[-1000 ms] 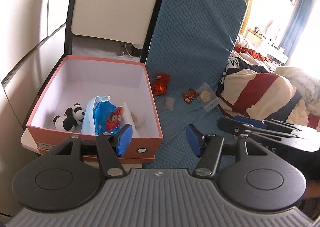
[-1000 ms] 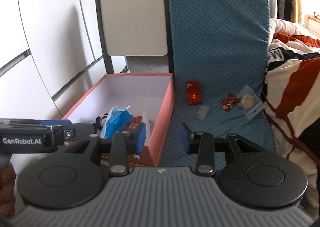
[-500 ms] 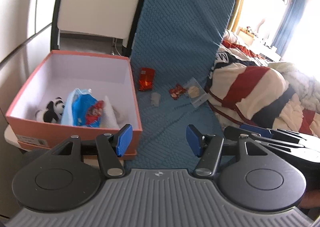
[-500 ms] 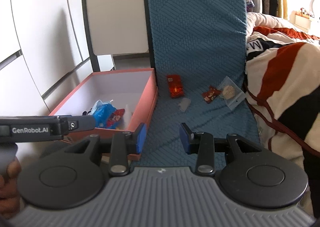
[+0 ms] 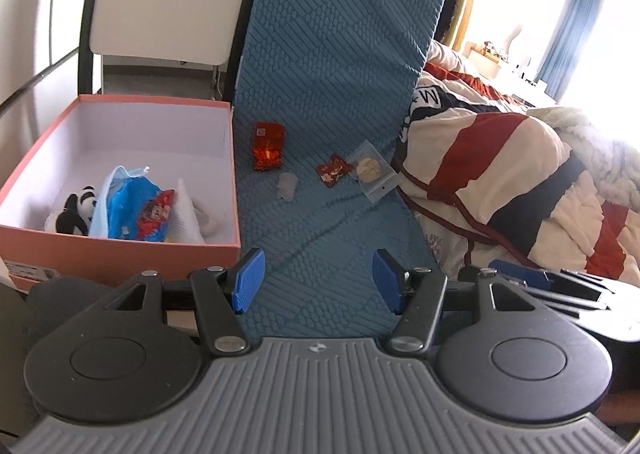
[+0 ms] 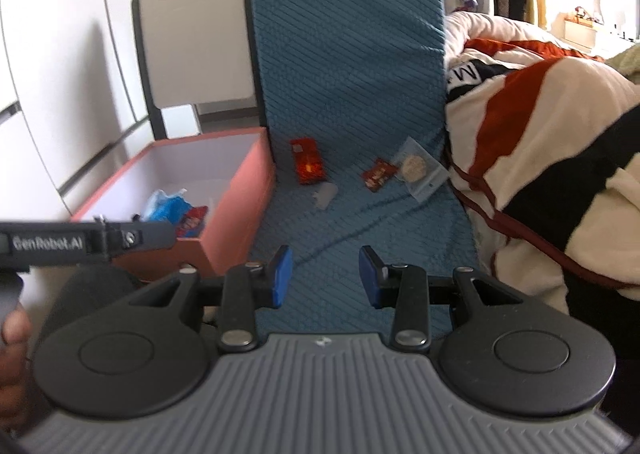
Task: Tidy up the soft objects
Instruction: 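Move both grippers back from the box toward the items on the seat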
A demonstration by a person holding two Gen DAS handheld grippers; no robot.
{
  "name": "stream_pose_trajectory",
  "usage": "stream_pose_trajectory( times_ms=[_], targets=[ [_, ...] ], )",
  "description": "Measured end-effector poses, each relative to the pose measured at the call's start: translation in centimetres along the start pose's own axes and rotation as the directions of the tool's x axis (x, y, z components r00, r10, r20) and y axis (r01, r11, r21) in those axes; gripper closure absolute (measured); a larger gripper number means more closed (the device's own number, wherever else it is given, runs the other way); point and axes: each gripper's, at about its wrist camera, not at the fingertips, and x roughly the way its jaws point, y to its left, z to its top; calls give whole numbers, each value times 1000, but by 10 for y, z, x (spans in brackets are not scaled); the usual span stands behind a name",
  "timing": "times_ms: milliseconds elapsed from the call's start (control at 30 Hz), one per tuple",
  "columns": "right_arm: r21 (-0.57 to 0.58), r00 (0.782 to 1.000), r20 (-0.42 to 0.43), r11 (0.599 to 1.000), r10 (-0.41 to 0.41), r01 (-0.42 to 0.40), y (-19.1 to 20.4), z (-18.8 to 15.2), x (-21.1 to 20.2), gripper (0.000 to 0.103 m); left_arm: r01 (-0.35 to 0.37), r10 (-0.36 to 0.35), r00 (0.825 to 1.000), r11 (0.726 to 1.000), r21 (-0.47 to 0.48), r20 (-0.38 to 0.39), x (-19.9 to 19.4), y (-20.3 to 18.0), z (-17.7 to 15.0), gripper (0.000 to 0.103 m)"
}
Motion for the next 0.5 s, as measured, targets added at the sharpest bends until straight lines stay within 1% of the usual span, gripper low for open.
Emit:
stream_pose_trajectory(
  times_ms=[67,233,333,500],
  targets=[
    [6,1000,-12,1000,-12,12,-6,-5,3,63,11,-11,1000,1000,11,-12,7,-4,-2,38],
    [27,999,-29,999,-35,36,-20,-16,11,63,9,-8,999,1000,30,-39,27,-9,-6,38],
    [54,999,-35,998,-38,40,-29,-20,20,63,3,1,997,999,47,-80,46,-13,-5,38],
    [75,997,-33,995,-66,68,-42,-29,30,63,32,-26,996,997,76,-80,74,-21,1,38]
  ],
)
